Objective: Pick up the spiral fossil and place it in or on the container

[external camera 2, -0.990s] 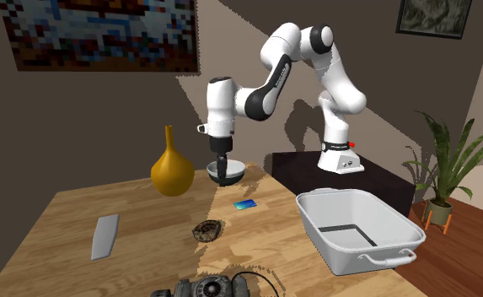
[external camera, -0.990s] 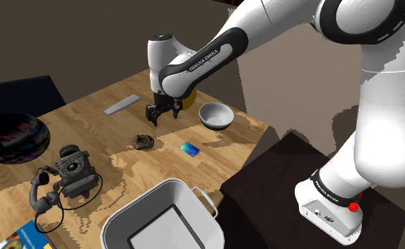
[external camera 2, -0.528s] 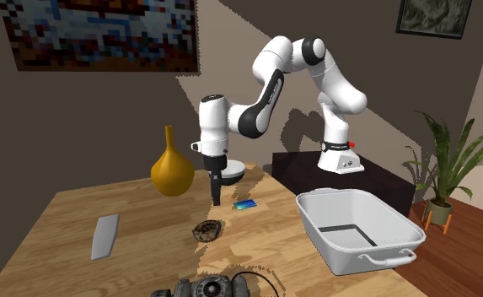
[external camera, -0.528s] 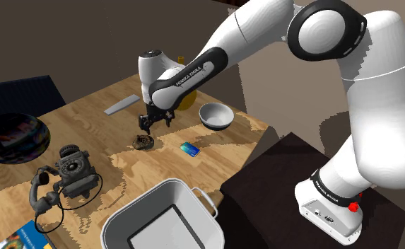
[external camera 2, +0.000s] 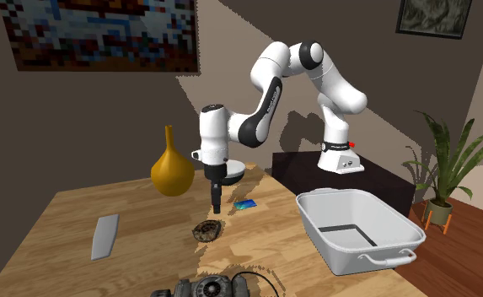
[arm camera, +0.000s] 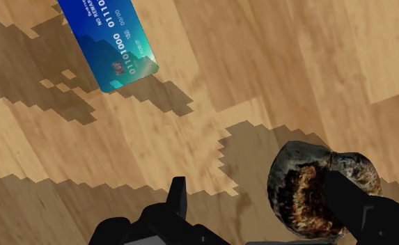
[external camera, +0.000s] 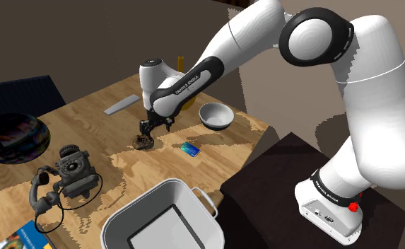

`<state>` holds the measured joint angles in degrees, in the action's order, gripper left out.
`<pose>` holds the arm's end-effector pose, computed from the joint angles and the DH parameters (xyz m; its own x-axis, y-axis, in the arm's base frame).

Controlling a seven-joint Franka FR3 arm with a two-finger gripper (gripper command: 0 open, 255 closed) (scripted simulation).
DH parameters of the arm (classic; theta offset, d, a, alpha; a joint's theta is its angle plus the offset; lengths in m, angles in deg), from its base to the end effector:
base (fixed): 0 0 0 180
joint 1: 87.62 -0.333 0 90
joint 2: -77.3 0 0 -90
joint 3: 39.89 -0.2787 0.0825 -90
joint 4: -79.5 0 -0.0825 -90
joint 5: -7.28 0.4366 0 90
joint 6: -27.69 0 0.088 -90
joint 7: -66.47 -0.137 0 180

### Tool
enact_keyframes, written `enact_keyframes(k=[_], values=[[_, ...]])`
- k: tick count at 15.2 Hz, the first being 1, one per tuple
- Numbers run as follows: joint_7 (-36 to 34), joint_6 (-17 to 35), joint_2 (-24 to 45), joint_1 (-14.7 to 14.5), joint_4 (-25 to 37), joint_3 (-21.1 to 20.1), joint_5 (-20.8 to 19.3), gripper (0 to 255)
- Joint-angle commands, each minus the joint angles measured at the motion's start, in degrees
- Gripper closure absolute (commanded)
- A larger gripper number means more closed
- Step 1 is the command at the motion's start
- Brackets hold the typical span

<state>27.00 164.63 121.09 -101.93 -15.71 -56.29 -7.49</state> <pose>0.5999 0.3443 0.0800 0.9992 -0.0397 -0.0091 -0.0398 -0.9990 -0.0198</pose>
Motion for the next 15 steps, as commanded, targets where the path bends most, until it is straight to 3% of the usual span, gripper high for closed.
enact_keyframes(k=[1,4,5,14,15], values=[[0.0,0.0,0.0,0.0,0.0,0.0,0.0,0],[0.0,0.0,0.0,0.0,0.0,0.0,0.0,0],[0.0,0.0,0.0,0.0,0.0,0.0,0.0,255],[0.0,0.0,0.0,0.0,0.0,0.0,0.0,255],[0.0,0.0,0.0,0.0,0.0,0.0,0.0,0]])
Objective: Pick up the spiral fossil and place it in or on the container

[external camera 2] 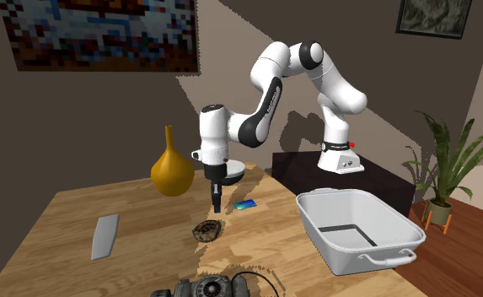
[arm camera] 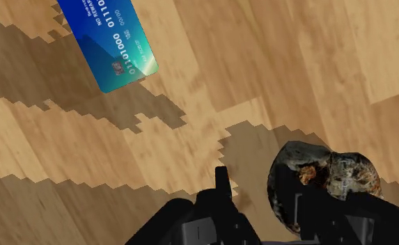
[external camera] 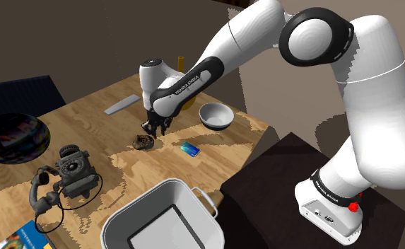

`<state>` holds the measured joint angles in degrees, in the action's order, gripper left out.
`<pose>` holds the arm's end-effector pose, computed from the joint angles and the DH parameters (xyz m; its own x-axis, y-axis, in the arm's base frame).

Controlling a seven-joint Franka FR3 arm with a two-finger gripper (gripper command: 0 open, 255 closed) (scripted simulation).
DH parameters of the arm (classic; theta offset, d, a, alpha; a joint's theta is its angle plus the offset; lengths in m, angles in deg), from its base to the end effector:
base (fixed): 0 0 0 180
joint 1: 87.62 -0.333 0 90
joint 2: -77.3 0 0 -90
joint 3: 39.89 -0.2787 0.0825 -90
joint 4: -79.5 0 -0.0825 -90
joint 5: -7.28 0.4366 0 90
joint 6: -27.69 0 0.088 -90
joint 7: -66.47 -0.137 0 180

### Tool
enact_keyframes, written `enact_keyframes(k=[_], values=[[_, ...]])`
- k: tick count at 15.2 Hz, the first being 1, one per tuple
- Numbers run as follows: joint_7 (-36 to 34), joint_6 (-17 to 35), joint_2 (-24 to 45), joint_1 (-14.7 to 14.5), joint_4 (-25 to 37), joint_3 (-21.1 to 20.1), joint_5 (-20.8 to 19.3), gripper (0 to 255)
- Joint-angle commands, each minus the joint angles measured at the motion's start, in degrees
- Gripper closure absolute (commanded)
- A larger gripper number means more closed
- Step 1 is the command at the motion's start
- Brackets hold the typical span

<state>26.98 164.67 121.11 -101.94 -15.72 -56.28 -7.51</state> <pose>0.5998 0.3443 0.0797 0.9992 -0.0397 -0.0088 -0.0398 -0.9990 -0.0197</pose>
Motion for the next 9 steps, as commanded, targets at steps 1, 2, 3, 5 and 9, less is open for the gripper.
enact_keyframes(k=[1,2,3,5,9], values=[[12.4,-4.0,3.3,0.9,5.3,-2.3,-2.8,0],[24.3,-7.9,6.7,1.5,10.6,-5.0,-6.3,0],[36.3,-11.5,9.9,1.4,15.4,-7.4,-9.5,0],[44.4,-13.2,12.2,1.0,18.2,-8.5,-11.7,0],[44.2,-11.5,14.2,0.6,18.6,-7.8,-12.2,0]])
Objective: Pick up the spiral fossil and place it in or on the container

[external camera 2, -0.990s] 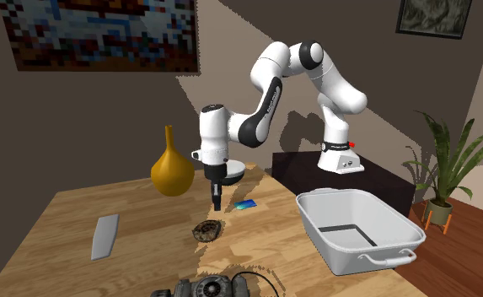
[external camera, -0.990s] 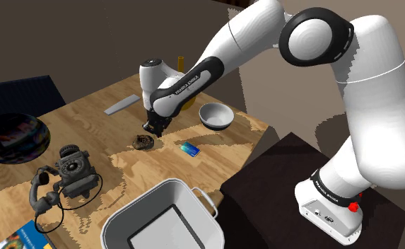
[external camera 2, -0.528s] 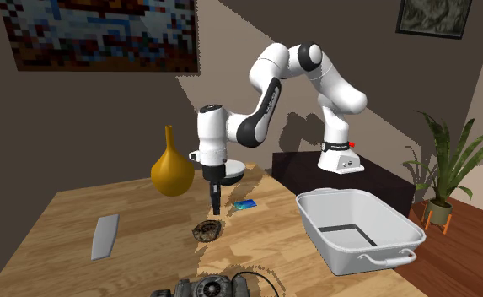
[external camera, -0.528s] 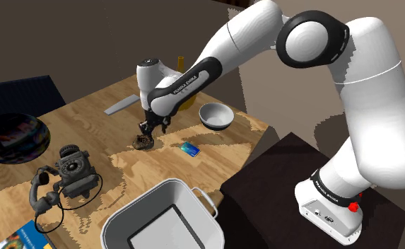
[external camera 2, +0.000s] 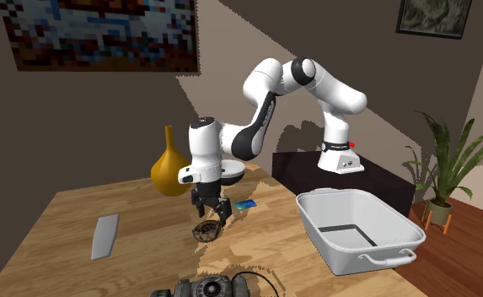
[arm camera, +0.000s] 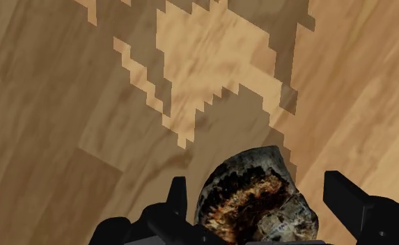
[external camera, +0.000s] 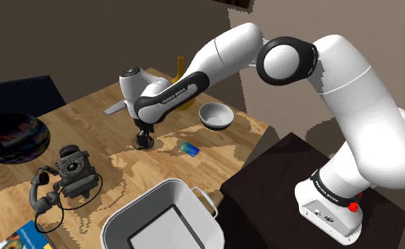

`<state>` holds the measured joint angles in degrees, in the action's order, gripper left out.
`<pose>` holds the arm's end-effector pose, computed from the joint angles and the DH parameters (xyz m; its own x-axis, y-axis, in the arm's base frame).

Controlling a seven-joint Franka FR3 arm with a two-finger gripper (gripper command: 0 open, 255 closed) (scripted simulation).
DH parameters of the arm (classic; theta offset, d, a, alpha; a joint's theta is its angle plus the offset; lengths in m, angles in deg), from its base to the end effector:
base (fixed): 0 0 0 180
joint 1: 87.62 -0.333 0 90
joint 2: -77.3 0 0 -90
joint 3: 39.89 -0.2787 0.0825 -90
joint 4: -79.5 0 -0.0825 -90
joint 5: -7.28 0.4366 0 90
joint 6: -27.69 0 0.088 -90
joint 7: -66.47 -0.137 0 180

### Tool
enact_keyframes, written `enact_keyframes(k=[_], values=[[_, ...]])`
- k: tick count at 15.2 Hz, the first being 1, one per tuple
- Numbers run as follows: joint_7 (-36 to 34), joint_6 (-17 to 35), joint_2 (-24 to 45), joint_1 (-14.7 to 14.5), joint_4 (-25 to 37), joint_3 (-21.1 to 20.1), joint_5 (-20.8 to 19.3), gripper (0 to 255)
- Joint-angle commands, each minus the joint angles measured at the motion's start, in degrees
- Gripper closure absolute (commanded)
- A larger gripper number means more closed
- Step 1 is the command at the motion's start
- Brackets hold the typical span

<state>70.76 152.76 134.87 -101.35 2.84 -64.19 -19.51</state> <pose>0.6178 0.3993 0.0617 0.6535 0.7543 -0.0629 0.7558 -0.6548 0.0004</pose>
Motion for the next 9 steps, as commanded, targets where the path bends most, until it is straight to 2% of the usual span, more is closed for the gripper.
enact_keyframes(k=[1,9], values=[[0.4,0.7,1.0,-0.1,0.2,0.2,-0.4,0],[0.3,1.3,1.8,-0.3,0.5,0.5,-0.6,0]])
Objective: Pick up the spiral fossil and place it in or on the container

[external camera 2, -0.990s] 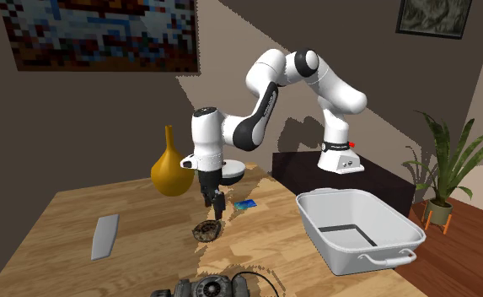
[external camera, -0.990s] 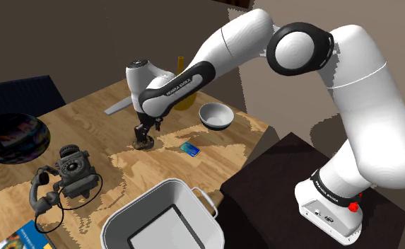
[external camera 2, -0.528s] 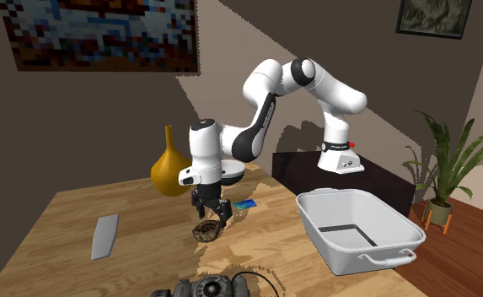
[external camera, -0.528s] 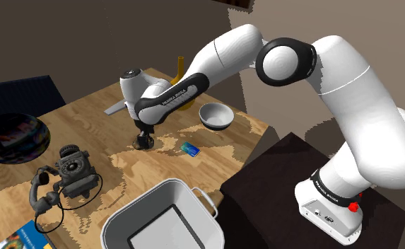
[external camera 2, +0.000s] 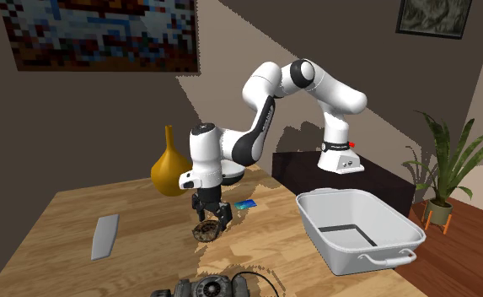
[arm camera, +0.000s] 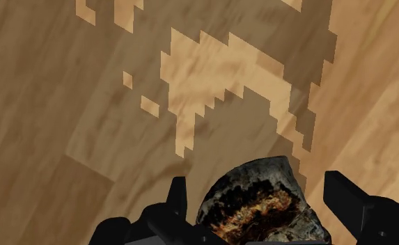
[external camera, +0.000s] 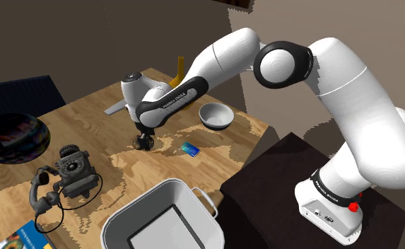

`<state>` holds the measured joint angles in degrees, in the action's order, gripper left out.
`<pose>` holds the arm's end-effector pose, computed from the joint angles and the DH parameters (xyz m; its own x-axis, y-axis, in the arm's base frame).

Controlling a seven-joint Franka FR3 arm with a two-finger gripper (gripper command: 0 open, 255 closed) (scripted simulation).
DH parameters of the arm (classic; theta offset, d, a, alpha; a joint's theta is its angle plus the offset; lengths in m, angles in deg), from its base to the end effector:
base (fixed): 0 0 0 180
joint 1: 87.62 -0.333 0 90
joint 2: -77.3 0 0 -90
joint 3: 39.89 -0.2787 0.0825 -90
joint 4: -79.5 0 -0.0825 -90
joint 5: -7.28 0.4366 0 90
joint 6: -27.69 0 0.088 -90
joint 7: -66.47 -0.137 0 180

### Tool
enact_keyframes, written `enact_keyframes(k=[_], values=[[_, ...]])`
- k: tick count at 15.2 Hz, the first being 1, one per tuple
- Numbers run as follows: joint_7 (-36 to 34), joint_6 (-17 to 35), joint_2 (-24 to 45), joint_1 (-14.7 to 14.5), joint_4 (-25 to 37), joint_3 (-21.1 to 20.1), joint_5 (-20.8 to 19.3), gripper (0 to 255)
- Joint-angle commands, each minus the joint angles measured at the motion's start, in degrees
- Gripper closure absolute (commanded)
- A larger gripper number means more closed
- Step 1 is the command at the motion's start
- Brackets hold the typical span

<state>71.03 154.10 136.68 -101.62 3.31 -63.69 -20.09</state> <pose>0.6157 0.3974 0.0433 0.6470 0.7599 -0.0632 0.7614 -0.6483 0.0004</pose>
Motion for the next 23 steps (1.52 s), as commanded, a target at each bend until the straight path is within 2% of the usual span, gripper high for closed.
enact_keyframes(k=[1,2,11,23], values=[[0.0,0.0,0.0,0.0,0.0,0.0,0.0,0],[0.0,0.0,0.0,0.0,0.0,0.0,0.0,255],[0.0,0.0,0.0,0.0,0.0,0.0,0.0,255],[0.6,-4.3,-6.6,1.5,-2.4,-2.0,1.7,255]])
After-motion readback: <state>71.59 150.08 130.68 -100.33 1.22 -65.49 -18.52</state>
